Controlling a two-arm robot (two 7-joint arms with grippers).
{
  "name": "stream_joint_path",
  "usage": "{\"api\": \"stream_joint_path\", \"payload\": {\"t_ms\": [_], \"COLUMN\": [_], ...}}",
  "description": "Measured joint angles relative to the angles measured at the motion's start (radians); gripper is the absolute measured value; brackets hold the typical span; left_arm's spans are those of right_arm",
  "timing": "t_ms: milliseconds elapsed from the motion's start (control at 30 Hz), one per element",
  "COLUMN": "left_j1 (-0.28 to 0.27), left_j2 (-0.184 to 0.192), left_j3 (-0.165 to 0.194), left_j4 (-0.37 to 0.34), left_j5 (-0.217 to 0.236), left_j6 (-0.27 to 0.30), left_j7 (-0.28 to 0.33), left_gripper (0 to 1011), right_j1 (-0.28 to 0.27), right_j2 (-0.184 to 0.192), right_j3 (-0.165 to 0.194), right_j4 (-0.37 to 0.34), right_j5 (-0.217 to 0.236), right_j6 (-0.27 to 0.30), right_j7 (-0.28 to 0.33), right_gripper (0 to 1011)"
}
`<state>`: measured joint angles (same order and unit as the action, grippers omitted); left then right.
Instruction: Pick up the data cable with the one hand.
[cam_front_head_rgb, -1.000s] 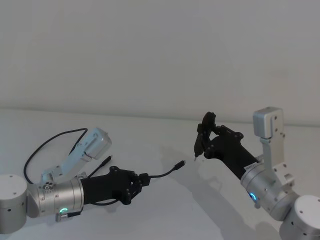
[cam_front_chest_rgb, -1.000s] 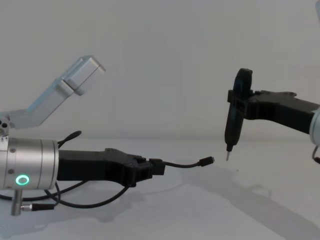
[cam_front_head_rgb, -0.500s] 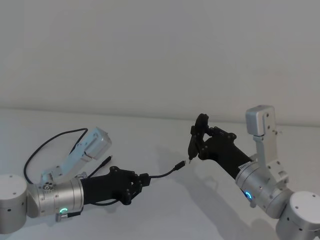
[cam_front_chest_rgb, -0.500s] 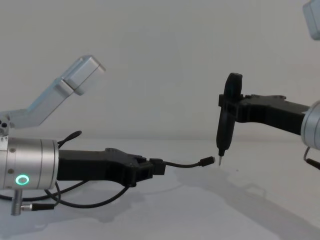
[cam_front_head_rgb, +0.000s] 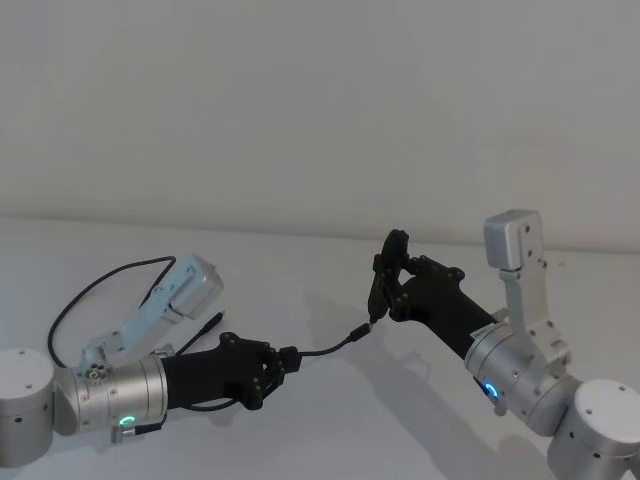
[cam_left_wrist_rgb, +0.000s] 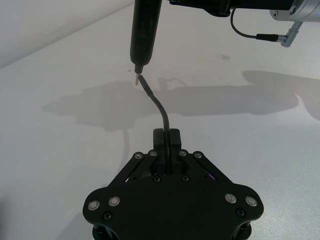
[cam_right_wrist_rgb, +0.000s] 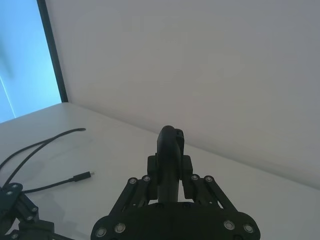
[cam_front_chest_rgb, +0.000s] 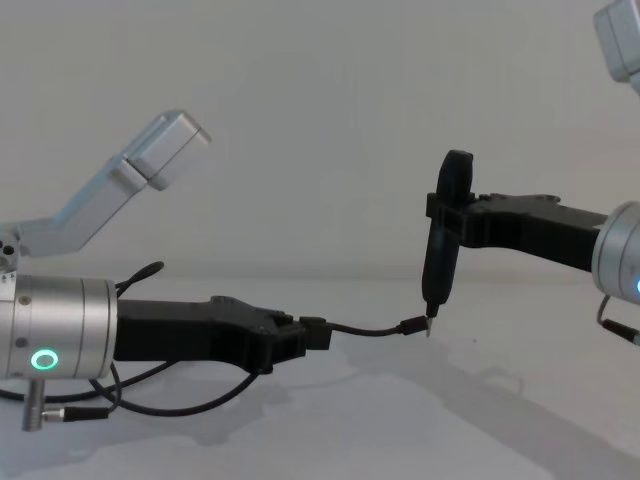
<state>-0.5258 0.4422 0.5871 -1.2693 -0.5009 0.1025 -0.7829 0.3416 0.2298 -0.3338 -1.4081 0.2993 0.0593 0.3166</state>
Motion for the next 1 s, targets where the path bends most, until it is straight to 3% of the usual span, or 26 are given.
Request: {"api": "stream_joint_path", "payload": {"t_ms": [1000], "left_j1": [0.000], "left_j2": [0.000], "left_j3": [0.000], "left_j4": [0.000], "left_j5": [0.000], "left_j6": [0.000], "left_j7": [0.000], "left_gripper": [60], "right_j1": [0.002], "right_j2": [0.012], "right_j3": [0.002], "right_j4": [-0.018], "right_j5": [0.008], "right_j6": [0.016], "right_j7": [0.000], "right_gripper": [275]}}
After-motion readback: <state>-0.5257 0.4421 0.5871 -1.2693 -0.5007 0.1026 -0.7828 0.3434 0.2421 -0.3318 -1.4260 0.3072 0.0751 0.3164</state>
